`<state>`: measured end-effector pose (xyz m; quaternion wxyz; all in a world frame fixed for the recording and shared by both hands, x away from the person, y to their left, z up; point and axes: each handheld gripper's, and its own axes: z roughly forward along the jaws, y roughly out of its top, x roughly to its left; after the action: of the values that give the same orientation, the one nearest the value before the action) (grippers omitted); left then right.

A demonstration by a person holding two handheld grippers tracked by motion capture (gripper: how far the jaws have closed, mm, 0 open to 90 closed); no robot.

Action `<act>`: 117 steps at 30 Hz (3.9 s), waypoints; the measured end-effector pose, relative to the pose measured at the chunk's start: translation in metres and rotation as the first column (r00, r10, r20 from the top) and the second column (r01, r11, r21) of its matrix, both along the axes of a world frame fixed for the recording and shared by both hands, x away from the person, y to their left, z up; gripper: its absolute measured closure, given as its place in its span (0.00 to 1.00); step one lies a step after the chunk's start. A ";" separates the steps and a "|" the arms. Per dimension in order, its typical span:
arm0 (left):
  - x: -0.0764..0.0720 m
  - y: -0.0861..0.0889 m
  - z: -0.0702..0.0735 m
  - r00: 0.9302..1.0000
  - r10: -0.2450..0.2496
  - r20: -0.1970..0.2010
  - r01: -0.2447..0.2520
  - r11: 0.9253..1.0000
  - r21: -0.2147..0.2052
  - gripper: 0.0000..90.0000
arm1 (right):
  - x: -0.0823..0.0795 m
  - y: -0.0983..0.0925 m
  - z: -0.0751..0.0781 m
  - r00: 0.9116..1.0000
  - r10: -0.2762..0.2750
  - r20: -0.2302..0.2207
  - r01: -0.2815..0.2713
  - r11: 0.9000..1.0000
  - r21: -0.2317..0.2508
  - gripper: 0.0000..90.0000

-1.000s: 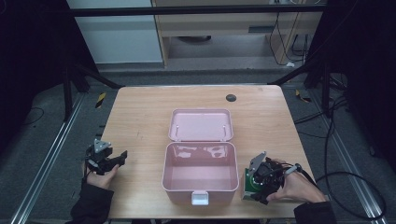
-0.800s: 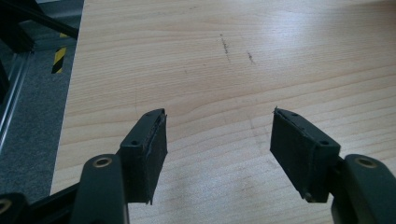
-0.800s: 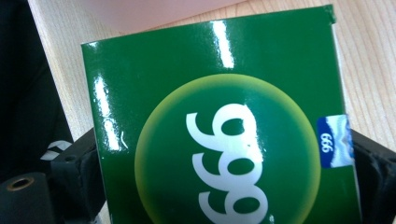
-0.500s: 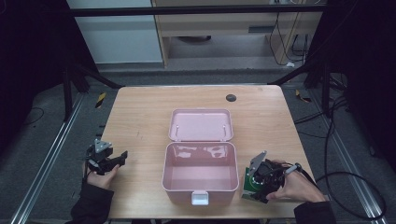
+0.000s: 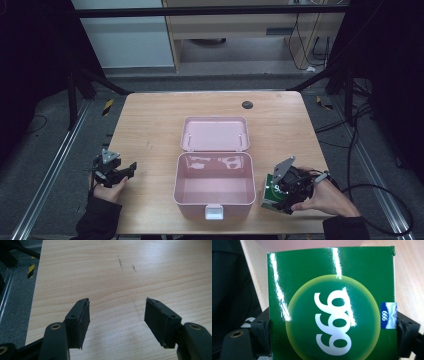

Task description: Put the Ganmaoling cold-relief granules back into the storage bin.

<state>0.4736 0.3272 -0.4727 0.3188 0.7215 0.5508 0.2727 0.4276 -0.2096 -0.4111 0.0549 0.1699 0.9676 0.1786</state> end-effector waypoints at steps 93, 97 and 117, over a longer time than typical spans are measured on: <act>0.000 0.002 0.001 1.000 0.002 0.002 -0.002 1.000 0.009 0.42 | 0.025 0.122 0.086 0.953 0.280 0.114 -0.282 0.959 0.008 0.18; 0.000 0.003 0.001 1.000 0.003 0.002 -0.003 1.000 0.010 0.42 | 0.026 0.120 0.077 0.956 0.273 0.106 -0.276 0.961 0.015 0.18; 0.001 0.002 0.001 1.000 0.002 0.002 -0.002 1.000 0.013 0.42 | 0.028 0.120 0.048 0.958 0.281 0.056 -0.282 0.960 -0.001 0.18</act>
<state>0.4741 0.3292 -0.4719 0.3142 0.7228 0.5494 0.2774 0.4555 -0.0900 -0.3631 0.0551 0.0258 0.9794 0.1925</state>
